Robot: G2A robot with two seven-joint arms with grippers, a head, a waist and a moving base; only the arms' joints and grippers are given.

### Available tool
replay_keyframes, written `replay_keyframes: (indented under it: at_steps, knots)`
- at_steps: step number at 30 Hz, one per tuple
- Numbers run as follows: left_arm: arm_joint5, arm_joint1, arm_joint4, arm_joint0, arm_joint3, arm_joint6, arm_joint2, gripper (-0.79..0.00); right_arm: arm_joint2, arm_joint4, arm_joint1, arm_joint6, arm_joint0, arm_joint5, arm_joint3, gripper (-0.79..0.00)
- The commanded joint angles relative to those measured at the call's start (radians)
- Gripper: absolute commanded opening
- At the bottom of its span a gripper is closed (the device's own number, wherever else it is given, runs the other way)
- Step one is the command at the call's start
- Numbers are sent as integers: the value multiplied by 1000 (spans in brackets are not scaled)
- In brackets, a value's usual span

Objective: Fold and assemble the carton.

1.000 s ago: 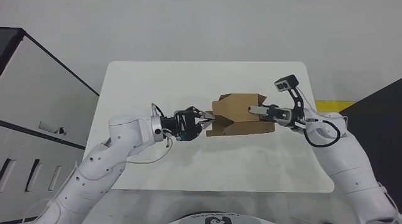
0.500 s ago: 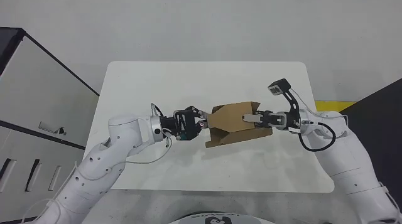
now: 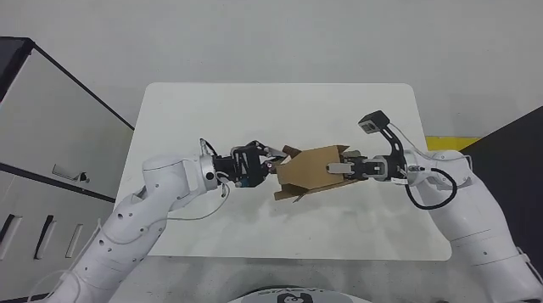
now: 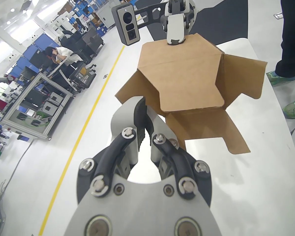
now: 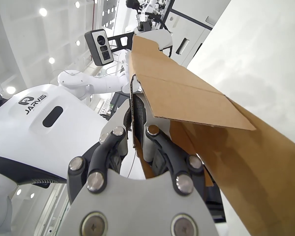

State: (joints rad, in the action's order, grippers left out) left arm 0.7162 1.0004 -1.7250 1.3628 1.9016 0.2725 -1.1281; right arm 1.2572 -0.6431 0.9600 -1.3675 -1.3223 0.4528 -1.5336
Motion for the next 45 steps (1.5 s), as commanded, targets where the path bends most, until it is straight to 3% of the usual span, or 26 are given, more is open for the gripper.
replay_keyframes:
  at_steps: [1,45]
  knots:
    - [-2,-1,-2,2,2,2,-2,-785,-2,-1,-4,-4,1,-4,0,-785]
    - [-1,-6,-24,-1,25,2,20,-785,-91,1,-74,-15,14,-15,-24,-785]
